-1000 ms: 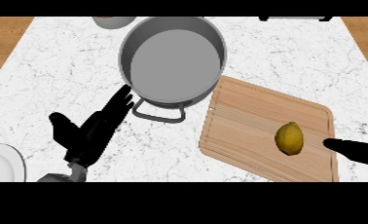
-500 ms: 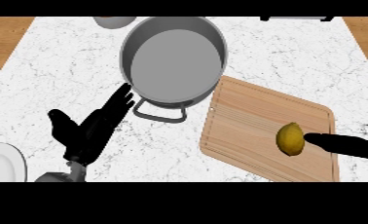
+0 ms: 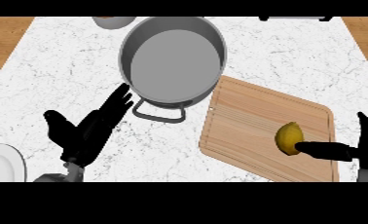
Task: Pick the lemon from the cutting board and place it in the pot
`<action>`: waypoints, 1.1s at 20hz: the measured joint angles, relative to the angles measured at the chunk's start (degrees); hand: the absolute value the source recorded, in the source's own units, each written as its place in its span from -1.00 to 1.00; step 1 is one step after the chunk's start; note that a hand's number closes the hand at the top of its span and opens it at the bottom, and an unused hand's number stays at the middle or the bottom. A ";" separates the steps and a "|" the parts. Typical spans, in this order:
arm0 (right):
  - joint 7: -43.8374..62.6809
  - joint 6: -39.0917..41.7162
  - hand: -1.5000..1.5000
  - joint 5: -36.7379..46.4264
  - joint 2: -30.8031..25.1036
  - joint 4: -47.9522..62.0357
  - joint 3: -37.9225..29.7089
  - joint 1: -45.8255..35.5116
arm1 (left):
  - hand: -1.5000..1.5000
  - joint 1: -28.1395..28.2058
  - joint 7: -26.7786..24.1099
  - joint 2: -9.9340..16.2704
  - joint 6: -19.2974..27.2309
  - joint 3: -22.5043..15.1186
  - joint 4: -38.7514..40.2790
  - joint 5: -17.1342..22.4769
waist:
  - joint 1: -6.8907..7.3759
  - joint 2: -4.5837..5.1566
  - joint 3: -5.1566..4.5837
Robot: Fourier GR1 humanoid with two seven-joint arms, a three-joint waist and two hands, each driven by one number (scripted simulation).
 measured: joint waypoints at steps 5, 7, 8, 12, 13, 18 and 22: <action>-0.09 2.09 -1.00 2.71 3.58 1.37 -0.14 -1.24 | 0.00 -0.37 0.11 -0.35 -0.11 0.46 0.45 -0.39 | -0.11 0.02 0.06; -0.07 2.56 -1.00 3.61 5.06 0.99 -0.30 -0.61 | 0.00 0.22 0.32 -0.28 -0.19 0.59 -0.03 -0.39 | -0.20 -0.04 0.07; -0.16 2.60 -1.00 4.36 5.92 1.43 -0.29 -0.78 | 0.00 0.33 0.11 -0.29 -0.31 0.66 -0.12 -0.54 | -0.18 -0.04 0.07; -0.54 3.54 -1.00 5.80 8.05 1.08 -1.07 0.26 | 0.00 -0.29 -0.39 -1.17 -0.44 0.96 1.47 -0.88 | -0.50 -0.03 0.10; -0.84 3.88 -1.00 5.67 8.18 1.38 -1.82 0.34 | 0.00 -0.41 -0.19 -1.18 -0.52 1.09 1.56 -0.87 | -0.51 -0.03 0.10; -1.61 4.60 -1.00 8.48 11.39 4.13 -2.43 -1.09 | 0.00 -0.63 0.09 -2.15 -0.39 0.73 1.19 -1.66 | -0.32 -0.02 0.13; -2.64 5.50 -1.00 9.29 12.86 5.38 -4.07 -0.63 | 0.00 0.67 0.17 -1.55 -1.26 1.47 0.09 -1.46 | -0.30 -0.04 0.14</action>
